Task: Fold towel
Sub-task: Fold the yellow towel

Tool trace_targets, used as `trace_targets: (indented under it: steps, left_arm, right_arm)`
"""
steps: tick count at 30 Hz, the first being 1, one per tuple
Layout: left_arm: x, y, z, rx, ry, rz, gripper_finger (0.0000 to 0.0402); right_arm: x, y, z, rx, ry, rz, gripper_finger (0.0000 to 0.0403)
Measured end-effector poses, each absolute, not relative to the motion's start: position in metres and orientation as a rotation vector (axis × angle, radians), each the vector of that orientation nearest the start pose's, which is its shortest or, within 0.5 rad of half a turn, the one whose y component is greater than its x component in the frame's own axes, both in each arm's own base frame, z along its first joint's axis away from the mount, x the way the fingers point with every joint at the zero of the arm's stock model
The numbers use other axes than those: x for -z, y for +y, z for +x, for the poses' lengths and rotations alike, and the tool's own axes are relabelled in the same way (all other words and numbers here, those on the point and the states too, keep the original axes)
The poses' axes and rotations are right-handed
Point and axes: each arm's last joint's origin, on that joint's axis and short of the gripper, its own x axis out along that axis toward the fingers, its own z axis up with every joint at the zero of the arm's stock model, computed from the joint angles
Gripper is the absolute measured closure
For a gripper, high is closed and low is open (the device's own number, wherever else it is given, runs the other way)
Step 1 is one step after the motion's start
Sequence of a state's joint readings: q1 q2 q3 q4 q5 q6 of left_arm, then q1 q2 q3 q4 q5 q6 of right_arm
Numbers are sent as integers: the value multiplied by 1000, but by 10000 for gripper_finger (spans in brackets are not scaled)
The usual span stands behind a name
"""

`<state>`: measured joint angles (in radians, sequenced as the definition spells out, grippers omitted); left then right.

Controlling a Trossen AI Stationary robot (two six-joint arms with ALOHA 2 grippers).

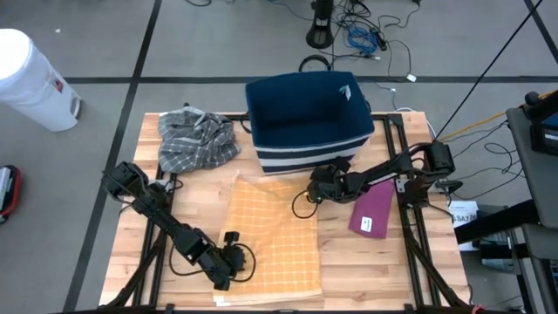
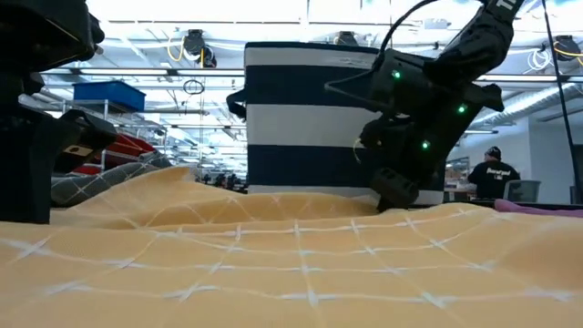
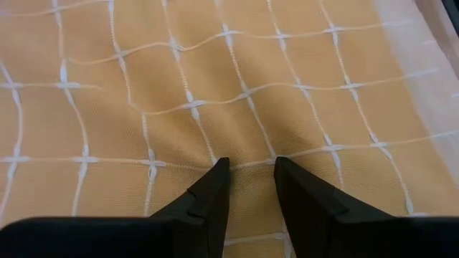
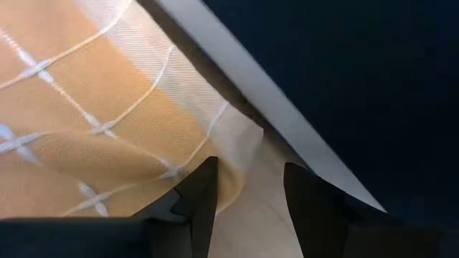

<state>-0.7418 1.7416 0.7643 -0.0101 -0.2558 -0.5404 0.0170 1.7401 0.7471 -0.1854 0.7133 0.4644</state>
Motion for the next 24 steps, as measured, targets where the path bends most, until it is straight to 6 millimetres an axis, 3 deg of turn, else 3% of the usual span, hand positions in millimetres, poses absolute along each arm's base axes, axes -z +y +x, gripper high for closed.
trace_targets:
  steps: [6,12,19,24]
  left_arm:
    - [-114,-200,230,202,952,-6,280]
    - [-114,-196,233,195,954,-8,280]
    - [-115,-198,234,210,943,-25,280]
    - [-131,-201,236,270,916,-19,280]
  right_arm:
    - [-135,8,292,695,803,51,255]
    - [-158,33,310,387,616,148,255]
    - [-154,75,304,62,703,225,255]
    - [-138,101,299,-19,777,265,255]
